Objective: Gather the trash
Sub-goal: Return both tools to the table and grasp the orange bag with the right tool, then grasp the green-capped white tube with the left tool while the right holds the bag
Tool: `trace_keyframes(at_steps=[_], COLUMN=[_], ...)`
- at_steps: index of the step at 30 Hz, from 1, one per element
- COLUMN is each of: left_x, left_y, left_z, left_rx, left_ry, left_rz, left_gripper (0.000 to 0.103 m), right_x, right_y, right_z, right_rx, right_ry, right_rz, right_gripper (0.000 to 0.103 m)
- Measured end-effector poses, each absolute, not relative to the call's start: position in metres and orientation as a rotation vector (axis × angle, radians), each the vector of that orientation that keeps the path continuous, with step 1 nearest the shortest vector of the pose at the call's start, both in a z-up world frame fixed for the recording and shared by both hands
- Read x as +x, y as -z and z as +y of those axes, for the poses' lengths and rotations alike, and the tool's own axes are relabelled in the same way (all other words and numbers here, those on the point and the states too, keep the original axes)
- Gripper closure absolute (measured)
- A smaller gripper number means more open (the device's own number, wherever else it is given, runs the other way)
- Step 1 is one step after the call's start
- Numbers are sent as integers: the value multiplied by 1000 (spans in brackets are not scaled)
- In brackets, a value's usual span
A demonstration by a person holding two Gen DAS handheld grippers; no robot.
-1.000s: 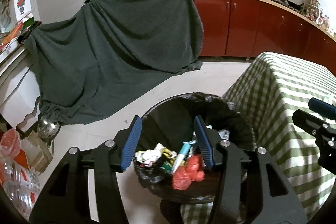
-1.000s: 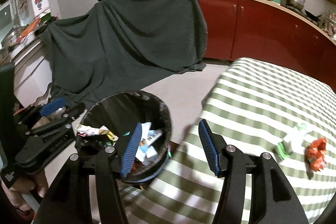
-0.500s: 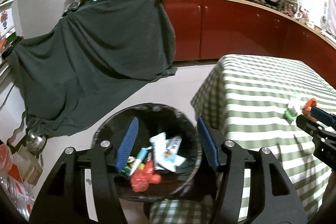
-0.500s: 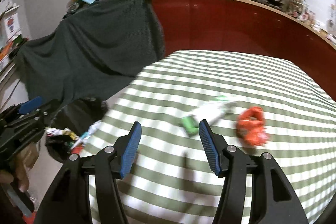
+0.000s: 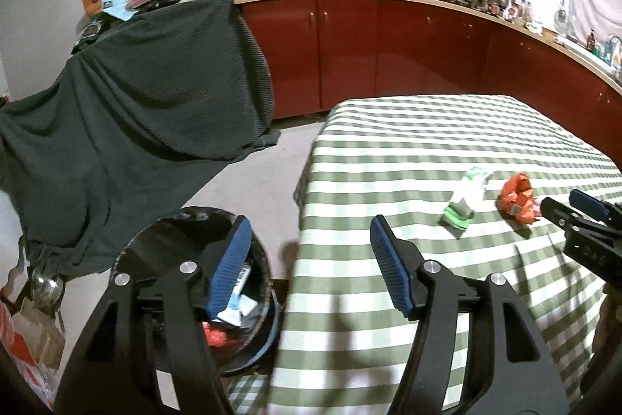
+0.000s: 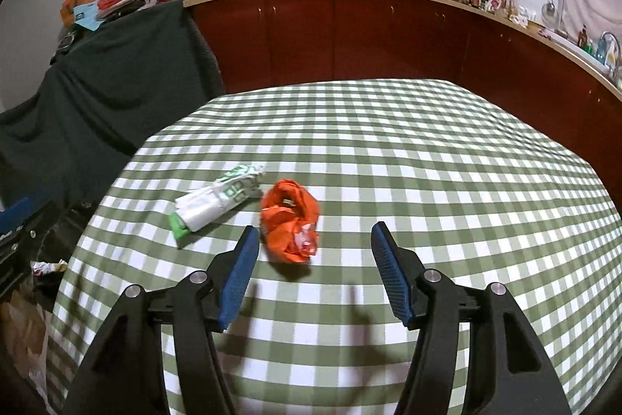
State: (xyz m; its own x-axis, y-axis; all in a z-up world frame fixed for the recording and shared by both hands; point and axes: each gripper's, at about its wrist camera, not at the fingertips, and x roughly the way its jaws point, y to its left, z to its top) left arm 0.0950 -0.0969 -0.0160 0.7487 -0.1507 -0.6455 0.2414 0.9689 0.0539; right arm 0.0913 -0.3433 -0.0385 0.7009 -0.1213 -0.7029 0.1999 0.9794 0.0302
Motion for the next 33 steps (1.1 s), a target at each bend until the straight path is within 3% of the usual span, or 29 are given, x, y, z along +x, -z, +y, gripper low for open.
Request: trace_keyframes(at_steps=[15,17,19,33], left_x=[106,107,108,107], left_y=[26,27,29,28], left_z=[-104,-104,-103,-138], left_rx=[155,156,153,182], left_ry=[209,208,210,279], left_rz=[717,719,725,728], left_gripper=[40,40,40,40], right_x=[126,129,130,108], right_y=[58,61,64,58], right_z=[-335,-336,-336,-366], right_rx=[107,112,115,156], right_ry=[158,151,143,163], right_rz=[855,870,880,859], right_gripper=[44,49,62,63])
